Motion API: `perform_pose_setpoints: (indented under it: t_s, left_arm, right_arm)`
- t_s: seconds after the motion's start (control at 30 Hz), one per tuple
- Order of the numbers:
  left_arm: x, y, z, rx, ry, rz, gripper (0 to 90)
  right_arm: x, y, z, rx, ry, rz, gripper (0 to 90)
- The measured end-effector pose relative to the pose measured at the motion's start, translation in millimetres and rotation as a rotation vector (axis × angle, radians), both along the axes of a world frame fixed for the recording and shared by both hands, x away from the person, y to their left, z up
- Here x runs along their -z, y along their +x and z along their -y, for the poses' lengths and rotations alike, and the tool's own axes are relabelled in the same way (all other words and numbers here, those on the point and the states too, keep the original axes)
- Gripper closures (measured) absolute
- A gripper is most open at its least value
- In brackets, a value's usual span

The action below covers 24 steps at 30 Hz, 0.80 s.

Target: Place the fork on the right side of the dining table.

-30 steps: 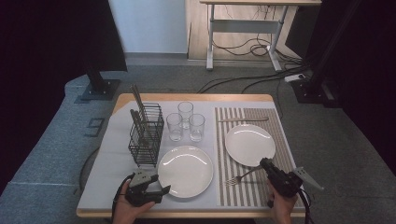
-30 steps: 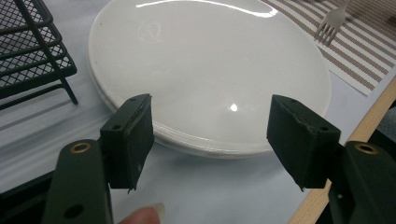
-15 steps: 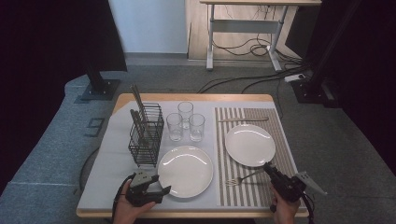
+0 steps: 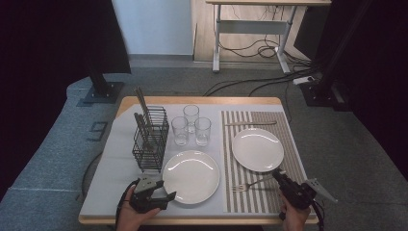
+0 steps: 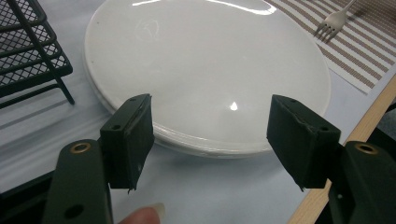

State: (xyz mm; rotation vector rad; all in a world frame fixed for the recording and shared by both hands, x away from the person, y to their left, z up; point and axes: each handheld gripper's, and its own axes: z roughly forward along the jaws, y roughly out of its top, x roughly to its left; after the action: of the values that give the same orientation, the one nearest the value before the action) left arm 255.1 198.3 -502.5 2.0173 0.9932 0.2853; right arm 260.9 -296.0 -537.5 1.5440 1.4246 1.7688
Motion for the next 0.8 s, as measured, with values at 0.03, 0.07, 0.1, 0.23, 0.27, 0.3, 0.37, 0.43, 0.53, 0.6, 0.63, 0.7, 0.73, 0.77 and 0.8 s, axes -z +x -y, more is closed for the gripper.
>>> perform_pose_setpoints:
  t_s: [0.03,0.07,0.1,0.23,0.27,0.3,0.37,0.43,0.53,0.6,0.63,0.7,0.73,0.77,0.8]
  left_arm:
    - [0.0,0.0,0.0,0.000,-0.001,0.001,31.8]
    - [0.0,0.0,0.0,0.000,0.000,0.001,31.8]
    - [0.1,0.0,0.0,-0.001,0.000,0.001,31.8]
    - [0.1,0.0,0.0,-0.001,0.000,0.000,31.8]
    - [0.1,0.0,0.0,0.000,0.000,0.000,31.8]
    - [0.1,0.0,-0.1,0.000,0.001,0.000,31.8]
    - [0.1,0.0,-0.1,-0.001,0.001,0.000,31.8]
    - [0.1,0.0,-0.2,-0.001,0.001,0.001,31.8]
    - [0.0,-0.1,-0.2,0.000,0.001,0.002,31.8]
    - [0.0,-0.1,-0.2,-0.001,0.002,0.003,31.8]
    - [0.0,-0.1,-0.2,-0.001,0.002,0.003,31.9]
    - [-0.1,-0.2,-0.3,0.000,0.003,0.003,31.8]
    - [-0.1,-0.2,-0.3,0.000,0.002,0.003,31.8]
    - [-0.2,-0.1,-0.4,0.000,0.002,0.003,31.9]
    - [-0.1,-0.1,-0.4,-0.001,0.002,0.003,31.8]
  right_arm:
    - [0.0,0.0,-0.1,0.002,-0.002,0.000,74.1]
    - [0.1,0.0,0.0,0.002,-0.001,0.000,74.0]
    - [0.1,0.0,0.1,0.003,-0.001,0.000,73.7]
    - [0.1,0.1,1.1,0.006,0.005,-0.007,72.1]
    - [0.2,0.1,1.4,0.007,0.006,-0.009,72.1]
    - [0.3,0.2,1.8,0.007,0.007,-0.009,71.9]
    - [0.2,0.0,2.1,0.009,0.007,-0.012,71.6]
    - [0.2,0.0,2.4,0.014,0.005,-0.011,71.2]
    - [0.2,-0.2,3.2,0.017,0.006,-0.012,71.2]
    - [0.2,-0.4,3.7,0.020,0.006,-0.014,71.4]
    - [0.1,-0.7,4.1,0.020,0.003,-0.015,71.5]
    - [-0.1,-1.0,4.4,0.027,0.003,-0.016,71.6]
    - [-0.1,-1.2,4.6,0.032,0.005,-0.016,71.6]
    - [0.0,-1.4,5.2,0.033,0.006,-0.017,71.7]
    - [0.0,-1.5,5.7,0.036,0.007,-0.017,71.8]
